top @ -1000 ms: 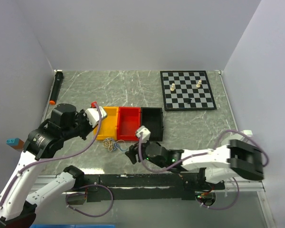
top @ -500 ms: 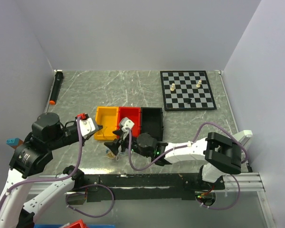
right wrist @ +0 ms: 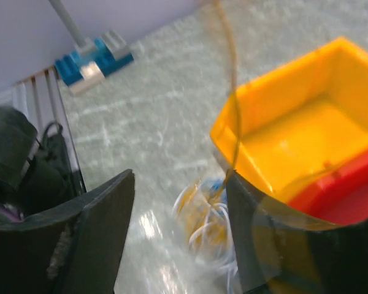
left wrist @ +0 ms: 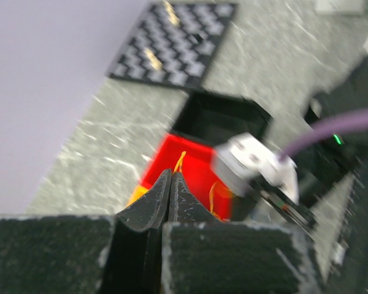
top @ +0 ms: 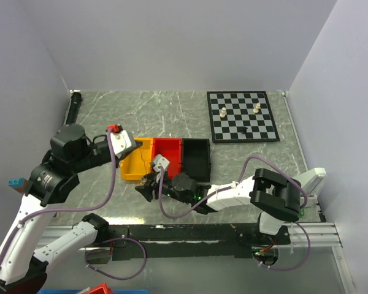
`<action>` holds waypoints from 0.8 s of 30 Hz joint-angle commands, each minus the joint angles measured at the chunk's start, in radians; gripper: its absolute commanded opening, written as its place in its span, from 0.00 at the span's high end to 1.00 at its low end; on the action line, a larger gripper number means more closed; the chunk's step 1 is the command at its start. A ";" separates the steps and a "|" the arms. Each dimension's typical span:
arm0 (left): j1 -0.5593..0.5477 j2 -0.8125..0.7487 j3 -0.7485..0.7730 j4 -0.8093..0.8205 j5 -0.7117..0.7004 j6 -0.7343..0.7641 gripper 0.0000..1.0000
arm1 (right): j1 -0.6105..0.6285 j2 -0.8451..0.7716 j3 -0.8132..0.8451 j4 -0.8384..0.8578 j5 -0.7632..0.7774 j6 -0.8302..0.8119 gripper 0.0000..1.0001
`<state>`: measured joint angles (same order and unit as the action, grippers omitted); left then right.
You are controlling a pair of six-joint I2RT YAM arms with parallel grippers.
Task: Untangle the cables
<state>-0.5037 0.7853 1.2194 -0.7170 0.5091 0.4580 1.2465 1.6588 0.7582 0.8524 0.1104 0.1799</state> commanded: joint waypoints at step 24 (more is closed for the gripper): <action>0.004 0.071 0.229 0.220 -0.053 -0.084 0.99 | 0.007 -0.592 -0.407 -0.588 0.087 0.423 1.00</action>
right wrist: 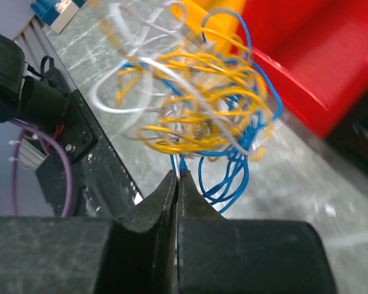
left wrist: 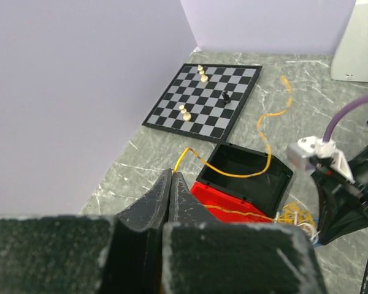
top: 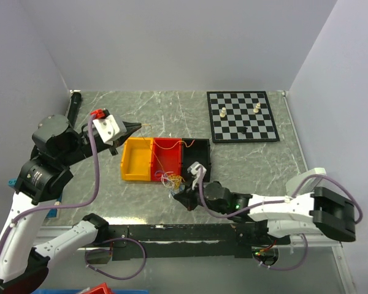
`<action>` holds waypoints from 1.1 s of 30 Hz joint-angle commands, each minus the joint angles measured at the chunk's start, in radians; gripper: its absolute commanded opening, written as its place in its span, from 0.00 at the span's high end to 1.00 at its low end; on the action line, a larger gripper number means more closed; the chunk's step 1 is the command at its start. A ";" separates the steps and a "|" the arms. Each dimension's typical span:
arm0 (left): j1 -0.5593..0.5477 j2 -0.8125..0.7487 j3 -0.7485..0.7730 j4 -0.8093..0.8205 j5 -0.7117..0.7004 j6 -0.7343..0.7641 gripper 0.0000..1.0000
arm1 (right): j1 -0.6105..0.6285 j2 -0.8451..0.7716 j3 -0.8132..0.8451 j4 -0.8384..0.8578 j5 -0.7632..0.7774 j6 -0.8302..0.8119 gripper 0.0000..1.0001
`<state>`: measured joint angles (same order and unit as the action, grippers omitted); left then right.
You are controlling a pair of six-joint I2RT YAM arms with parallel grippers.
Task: Untangle the cables
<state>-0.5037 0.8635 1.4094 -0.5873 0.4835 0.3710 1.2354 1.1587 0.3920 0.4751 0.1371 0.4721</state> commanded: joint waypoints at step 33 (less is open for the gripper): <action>0.002 0.255 0.414 0.680 -0.666 -0.038 0.99 | 0.242 0.016 0.080 -1.055 0.260 0.720 1.00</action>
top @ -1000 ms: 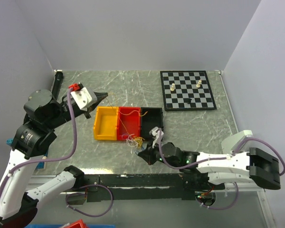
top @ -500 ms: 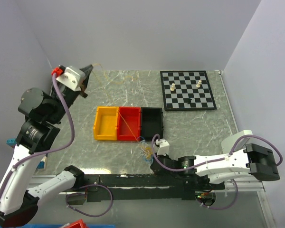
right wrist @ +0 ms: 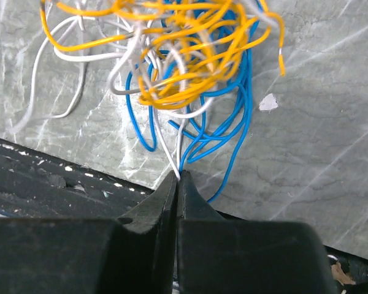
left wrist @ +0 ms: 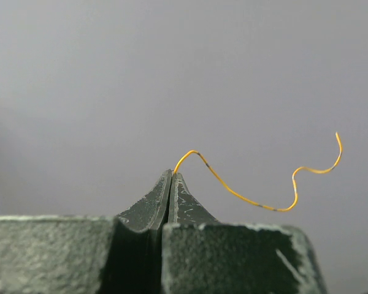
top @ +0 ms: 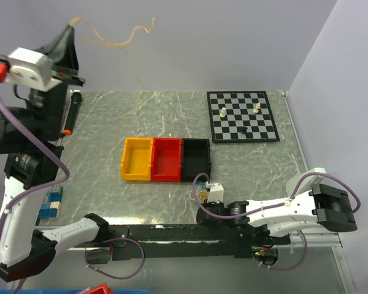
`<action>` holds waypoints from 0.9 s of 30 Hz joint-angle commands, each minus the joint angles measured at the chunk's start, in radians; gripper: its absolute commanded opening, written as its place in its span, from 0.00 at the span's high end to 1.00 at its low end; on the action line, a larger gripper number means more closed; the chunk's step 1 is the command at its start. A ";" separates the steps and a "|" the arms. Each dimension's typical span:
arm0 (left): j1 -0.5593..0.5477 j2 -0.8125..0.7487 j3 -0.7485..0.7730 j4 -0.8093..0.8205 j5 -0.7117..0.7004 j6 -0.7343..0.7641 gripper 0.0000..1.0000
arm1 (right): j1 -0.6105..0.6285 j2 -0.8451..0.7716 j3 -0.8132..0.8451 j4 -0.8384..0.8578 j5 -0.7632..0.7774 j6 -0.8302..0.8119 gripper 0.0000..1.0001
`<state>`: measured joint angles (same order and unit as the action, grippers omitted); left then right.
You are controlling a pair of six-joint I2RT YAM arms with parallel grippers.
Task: Untangle the cables
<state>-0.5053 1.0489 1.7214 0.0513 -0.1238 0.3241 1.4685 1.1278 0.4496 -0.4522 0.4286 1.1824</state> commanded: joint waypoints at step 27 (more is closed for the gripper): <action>0.004 -0.084 -0.373 -0.090 0.059 0.073 0.99 | 0.032 -0.386 0.024 0.190 -0.113 -0.512 0.64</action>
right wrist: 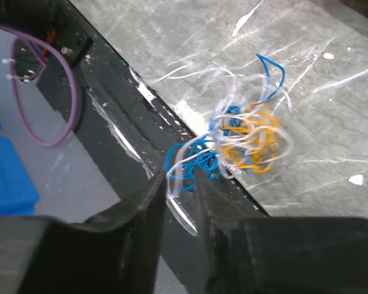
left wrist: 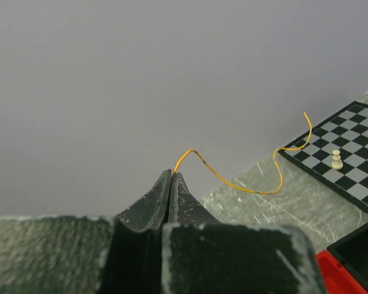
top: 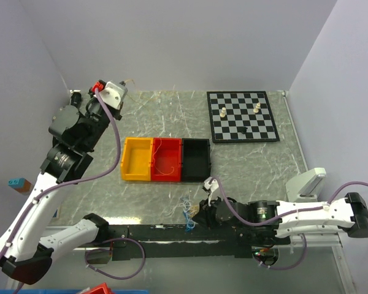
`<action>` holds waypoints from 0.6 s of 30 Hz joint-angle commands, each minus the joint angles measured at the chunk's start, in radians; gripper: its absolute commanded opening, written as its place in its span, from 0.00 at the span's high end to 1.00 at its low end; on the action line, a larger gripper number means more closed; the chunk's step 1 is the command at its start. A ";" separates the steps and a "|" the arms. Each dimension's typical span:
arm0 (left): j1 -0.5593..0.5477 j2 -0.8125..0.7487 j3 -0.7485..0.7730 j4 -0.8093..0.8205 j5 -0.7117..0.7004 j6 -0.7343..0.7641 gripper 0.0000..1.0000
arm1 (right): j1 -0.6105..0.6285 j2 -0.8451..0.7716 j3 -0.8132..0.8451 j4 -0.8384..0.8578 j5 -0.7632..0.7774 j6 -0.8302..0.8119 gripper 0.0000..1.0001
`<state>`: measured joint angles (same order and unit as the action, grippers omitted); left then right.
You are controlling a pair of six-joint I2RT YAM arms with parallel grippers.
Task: Untangle the cables
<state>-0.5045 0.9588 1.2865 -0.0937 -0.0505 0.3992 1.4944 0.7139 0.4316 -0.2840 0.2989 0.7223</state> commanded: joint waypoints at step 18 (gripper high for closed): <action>0.004 -0.023 0.063 0.246 -0.126 0.092 0.99 | -0.005 -0.057 0.002 0.002 0.166 0.018 0.42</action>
<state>-0.5041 0.9764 1.3830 0.1062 -0.1310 0.4343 1.4944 0.6624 0.4397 -0.2699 0.3775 0.6880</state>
